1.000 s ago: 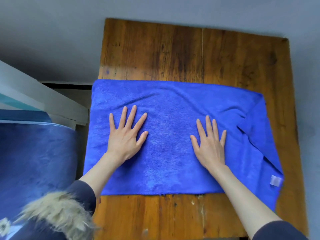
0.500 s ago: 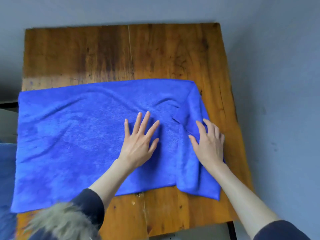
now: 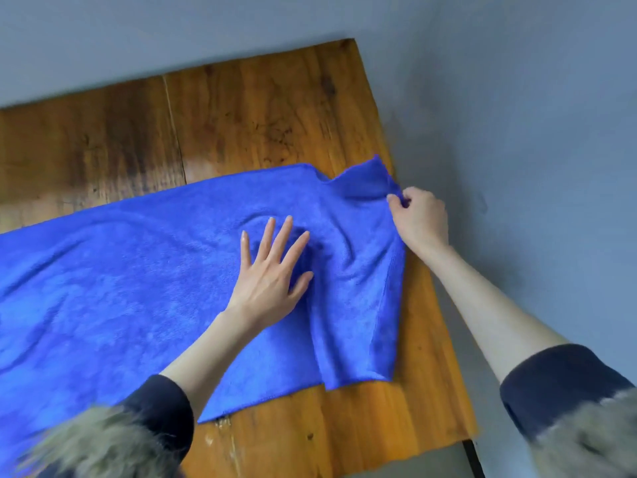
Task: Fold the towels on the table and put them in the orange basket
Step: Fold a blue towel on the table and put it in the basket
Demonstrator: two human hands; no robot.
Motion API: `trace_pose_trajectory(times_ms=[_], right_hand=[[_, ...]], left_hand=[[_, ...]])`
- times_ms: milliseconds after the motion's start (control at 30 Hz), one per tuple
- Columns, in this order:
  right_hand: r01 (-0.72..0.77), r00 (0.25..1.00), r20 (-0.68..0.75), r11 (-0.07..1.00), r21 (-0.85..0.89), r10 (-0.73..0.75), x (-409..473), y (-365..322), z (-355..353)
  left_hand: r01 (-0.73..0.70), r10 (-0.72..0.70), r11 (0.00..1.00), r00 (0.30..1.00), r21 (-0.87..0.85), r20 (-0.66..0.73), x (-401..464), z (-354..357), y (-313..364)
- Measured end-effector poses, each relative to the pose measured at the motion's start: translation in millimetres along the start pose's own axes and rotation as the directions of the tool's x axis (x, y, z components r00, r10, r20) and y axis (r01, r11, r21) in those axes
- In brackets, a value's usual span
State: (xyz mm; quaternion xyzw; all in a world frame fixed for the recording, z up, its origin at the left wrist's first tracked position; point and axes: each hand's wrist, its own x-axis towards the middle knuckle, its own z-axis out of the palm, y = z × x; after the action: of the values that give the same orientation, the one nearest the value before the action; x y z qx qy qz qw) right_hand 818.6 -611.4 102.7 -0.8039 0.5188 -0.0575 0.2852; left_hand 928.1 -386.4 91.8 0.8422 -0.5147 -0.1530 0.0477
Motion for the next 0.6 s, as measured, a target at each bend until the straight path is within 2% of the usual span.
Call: trace_pose_trajectory(times_ms=[100, 267, 367, 500, 600], right_hand=[[-0.138, 0.99, 0.049, 0.988, 0.062, 0.135, 24, 10, -6], [-0.2, 0.975, 0.121, 0.972, 0.126, 0.185, 14, 27, -6], [-0.188, 0.974, 0.152, 0.97, 0.154, 0.165, -17, 36, -8], [-0.118, 0.979, 0.165, 0.993, 0.0, 0.117, -68, 48, -5], [-0.106, 0.982, 0.156, 0.994, -0.017, 0.108, -84, 58, -5]], left_hand=[[-0.064, 0.064, 0.998, 0.998, 0.017, 0.003, 16, 2, 16], [-0.068, 0.062, 0.996, 0.994, 0.057, 0.092, 35, 14, 25], [-0.045, 0.037, 0.996, 0.994, 0.071, 0.105, 41, 18, 27], [-0.021, 0.016, 0.998, 0.997, 0.064, 0.077, 42, 16, 38], [-0.053, 0.053, 0.999, 0.998, -0.013, 0.018, 30, 16, 52]])
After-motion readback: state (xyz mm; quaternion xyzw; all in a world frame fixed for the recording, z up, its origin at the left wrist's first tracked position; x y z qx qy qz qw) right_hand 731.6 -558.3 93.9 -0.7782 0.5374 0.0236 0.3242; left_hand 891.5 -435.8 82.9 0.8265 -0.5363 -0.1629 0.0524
